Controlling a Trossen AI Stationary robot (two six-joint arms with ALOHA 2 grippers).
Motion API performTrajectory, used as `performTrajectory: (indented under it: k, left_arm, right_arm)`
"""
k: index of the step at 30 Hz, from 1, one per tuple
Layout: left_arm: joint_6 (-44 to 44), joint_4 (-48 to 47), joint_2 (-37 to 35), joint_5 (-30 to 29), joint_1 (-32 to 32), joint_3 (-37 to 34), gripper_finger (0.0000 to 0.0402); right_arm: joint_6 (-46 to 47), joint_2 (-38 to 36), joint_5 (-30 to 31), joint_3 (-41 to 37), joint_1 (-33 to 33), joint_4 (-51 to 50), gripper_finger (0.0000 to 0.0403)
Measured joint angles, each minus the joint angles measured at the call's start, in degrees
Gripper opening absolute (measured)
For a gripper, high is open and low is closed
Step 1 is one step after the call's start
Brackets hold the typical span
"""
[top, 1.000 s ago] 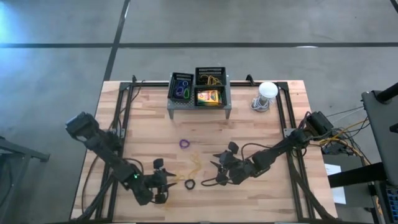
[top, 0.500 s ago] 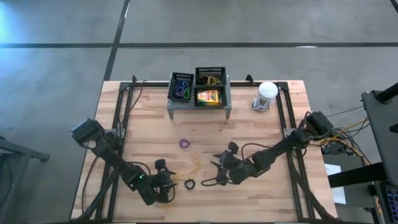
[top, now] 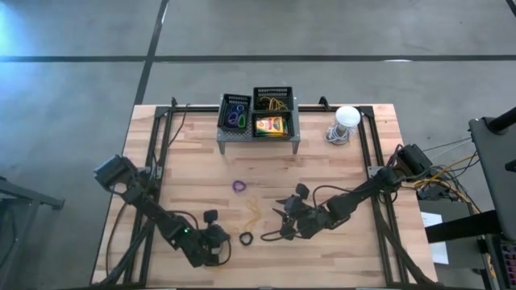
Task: Pick & Place Office Desk Supplies
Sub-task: Put the yellow rubber band into the top black bin on the shelf
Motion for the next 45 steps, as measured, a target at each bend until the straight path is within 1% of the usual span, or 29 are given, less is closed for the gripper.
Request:
performTrajectory:
  k: [2,5,9,13,16,17,19,22,26,28,30,32,35,38,42,45]
  left_arm:
    - [0.3,0.0,0.0,0.9,0.4,2.1,0.0012]
    - [5.2,0.2,-0.3,1.7,1.2,6.6,0.0016]
    - [16.9,-1.8,-0.7,3.4,2.7,15.8,0.0016]
    - [29.7,-7.1,-0.9,3.3,4.9,26.9,0.0016]
    - [38.9,-8.7,-1.0,2.7,7.7,33.7,0.0016]
    - [41.2,-9.1,-1.0,1.3,8.9,35.6,0.0016]
    - [44.6,-11.8,-1.0,-1.5,12.0,39.2,0.0017]
    - [48.3,-17.5,-1.0,-2.8,18.4,44.0,0.0017]
    - [48.9,-22.8,-1.0,-1.7,30.5,48.2,0.0017]
    - [48.7,-24.2,-1.0,2.7,37.6,50.3,0.0017]
    - [47.5,-24.3,-1.0,9.6,45.1,52.0,0.0017]
    - [45.3,-24.3,-1.0,16.1,52.0,53.3,0.0017]
    - [40.3,-24.2,-1.0,22.4,61.1,53.9,0.0017]
    - [36.7,-24.7,-0.8,27.5,68.1,53.6,0.0017]
    - [31.8,-24.6,0.5,29.9,72.5,52.6,0.0017]
    - [31.3,-23.2,2.2,30.2,72.7,52.4,0.0017]
  right_arm:
    - [-1.1,-0.2,0.0,0.0,0.0,-0.1,0.0134]
    - [-4.1,-2.3,-0.1,0.0,0.7,-1.1,0.013]
    - [-8.6,-8.6,-0.3,0.0,3.0,-4.3,0.0124]
    - [-10.8,-16.2,-0.3,0.0,6.7,-10.1,0.012]
    - [-11.2,-21.3,0.5,0.0,10.3,-12.9,0.0121]
    - [-11.3,-22.8,1.5,0.0,11.8,-13.3,0.0121]
    - [-12.4,-25.3,5.5,0.0,15.0,-12.9,0.0119]
    - [-14.5,-27.6,14.5,0.0,20.4,-12.8,0.0116]
    - [-14.7,-27.9,28.5,0.0,25.7,-12.9,0.011]
    - [-14.7,-27.3,33.7,0.0,27.0,-12.9,0.0108]
    - [-14.5,-26.6,36.4,0.0,27.3,-13.0,0.0105]
    - [-14.4,-26.0,36.8,-0.1,27.2,-12.9,0.0104]
    - [-14.4,-24.8,36.9,-0.1,26.2,-12.8,0.0106]
    - [-14.4,-23.7,36.9,-0.1,25.3,-12.9,0.0106]
    - [-14.2,-22.5,36.8,-0.1,24.3,-12.8,0.0101]
    - [-14.2,-22.2,36.8,-0.1,23.8,-12.6,0.0097]
